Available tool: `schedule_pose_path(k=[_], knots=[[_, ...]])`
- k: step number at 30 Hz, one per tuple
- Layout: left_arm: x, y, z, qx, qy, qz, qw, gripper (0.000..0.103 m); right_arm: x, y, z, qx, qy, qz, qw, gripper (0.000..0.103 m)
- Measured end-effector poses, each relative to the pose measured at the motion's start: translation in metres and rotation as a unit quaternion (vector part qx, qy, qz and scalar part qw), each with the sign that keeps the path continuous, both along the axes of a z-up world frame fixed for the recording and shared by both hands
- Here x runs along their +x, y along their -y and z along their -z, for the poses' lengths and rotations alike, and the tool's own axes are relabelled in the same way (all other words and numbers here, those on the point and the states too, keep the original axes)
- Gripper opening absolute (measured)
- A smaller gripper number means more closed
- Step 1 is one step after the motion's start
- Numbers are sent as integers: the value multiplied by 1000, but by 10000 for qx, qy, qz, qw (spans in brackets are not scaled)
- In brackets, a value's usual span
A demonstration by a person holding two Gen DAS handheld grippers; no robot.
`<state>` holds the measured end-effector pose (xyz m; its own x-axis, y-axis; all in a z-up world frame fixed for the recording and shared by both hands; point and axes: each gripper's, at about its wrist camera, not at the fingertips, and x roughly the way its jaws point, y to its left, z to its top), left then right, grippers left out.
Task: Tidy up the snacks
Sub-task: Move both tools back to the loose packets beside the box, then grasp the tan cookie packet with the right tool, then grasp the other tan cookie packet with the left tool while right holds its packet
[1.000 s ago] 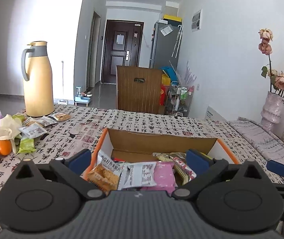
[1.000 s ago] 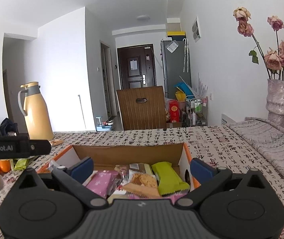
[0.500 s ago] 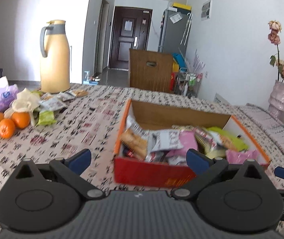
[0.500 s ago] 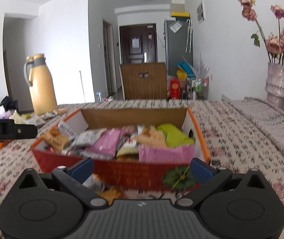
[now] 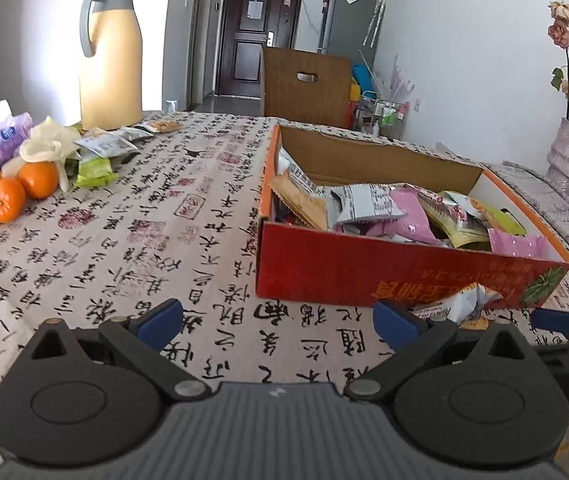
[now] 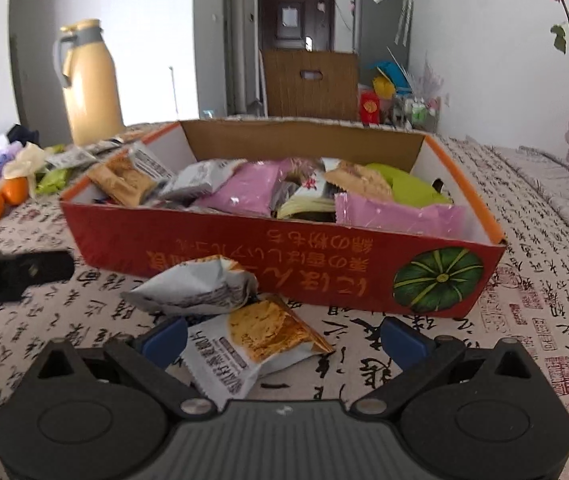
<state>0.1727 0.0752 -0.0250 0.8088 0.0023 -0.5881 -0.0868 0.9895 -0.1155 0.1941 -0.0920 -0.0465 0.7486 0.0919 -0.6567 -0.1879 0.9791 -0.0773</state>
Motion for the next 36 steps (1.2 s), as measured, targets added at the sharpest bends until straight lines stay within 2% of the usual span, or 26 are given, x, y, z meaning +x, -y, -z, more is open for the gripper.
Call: schedule_pose_path(k=[9, 17, 21, 22, 23, 25, 27, 30, 36], knots=[[3, -5, 9, -251, -12, 22, 9997, 103, 23, -16, 16, -289, -254, 145, 9992, 103], [3, -8, 9, -353, 2, 2, 9994, 103, 12, 5, 15, -215, -265, 197, 9992, 102], [3, -8, 9, -331, -5, -15, 9995, 103, 0, 18, 12, -53, -206, 133, 9997, 89], [3, -8, 9, -318, -6, -27, 9995, 103, -2, 19, 11, -39, -176, 96, 9998, 80], [3, -8, 10, -305, -8, -37, 9995, 103, -4, 20, 10, -19, -141, 41, 9999, 66], [4, -6, 10, -267, -23, -33, 9996, 103, -7, 21, 8, 21, -109, -52, 9999, 53], [4, -3, 10, -197, -24, -2, 9998, 103, -11, 21, 7, -3, -6, -54, 10000, 44], [3, 1, 8, -94, -22, 56, 9999, 103, -16, 25, 5, 91, 114, -15, 9999, 40], [-2, 17, -3, 137, 5, 241, 9996, 103, -32, 39, -6, 214, 426, 36, 9989, 40]])
